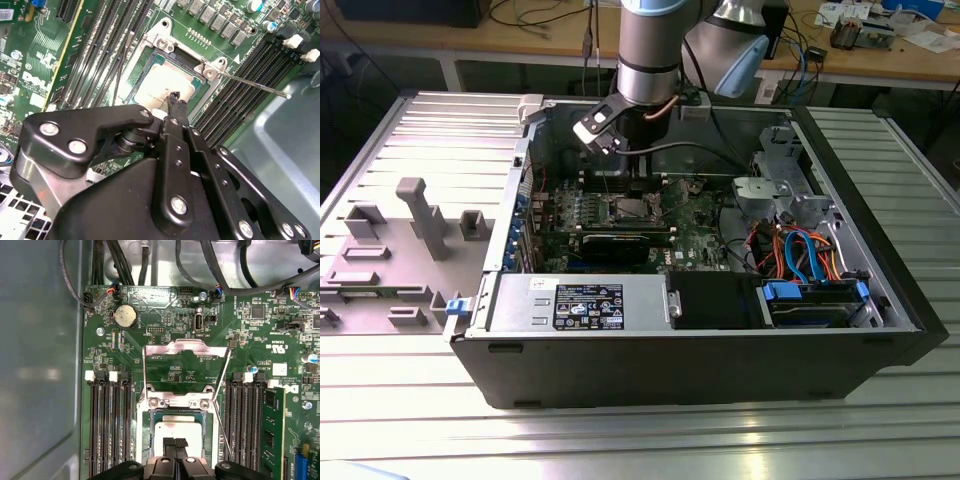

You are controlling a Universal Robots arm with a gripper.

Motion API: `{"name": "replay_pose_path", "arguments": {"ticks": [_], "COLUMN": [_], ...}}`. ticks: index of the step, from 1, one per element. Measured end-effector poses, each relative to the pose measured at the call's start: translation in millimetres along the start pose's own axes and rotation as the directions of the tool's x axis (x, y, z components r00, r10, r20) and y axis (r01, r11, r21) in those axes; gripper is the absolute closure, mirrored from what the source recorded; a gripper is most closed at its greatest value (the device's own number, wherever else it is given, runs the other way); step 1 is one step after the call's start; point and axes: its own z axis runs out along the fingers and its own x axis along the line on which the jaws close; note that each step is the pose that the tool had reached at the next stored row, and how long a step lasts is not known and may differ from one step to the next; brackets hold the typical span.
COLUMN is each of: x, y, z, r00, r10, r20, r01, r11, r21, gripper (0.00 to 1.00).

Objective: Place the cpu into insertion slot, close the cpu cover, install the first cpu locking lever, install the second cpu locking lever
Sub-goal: 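Place the cpu into insertion slot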

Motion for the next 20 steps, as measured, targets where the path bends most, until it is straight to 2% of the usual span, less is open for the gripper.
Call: {"name": "replay_pose_path", "arguments": {"ticks": [11,14,20], "x": [-0.2,-0.3,-0.6], "y": [-0.2,-0.4,-0.6], "z": [-9.5,-17.1,-26.9], "r00": [1.0000,1.0000,1.0000], "r10": [-0.002,-0.003,-0.003], "r20": [0.0019,0.0018,0.0025], "r01": [0.002,0.003,0.003], "r11": [1.0000,1.0000,1.0000], "r21": [0.0000,-0.0001,0.0000], "gripper": [0.89,0.89,0.89]}}
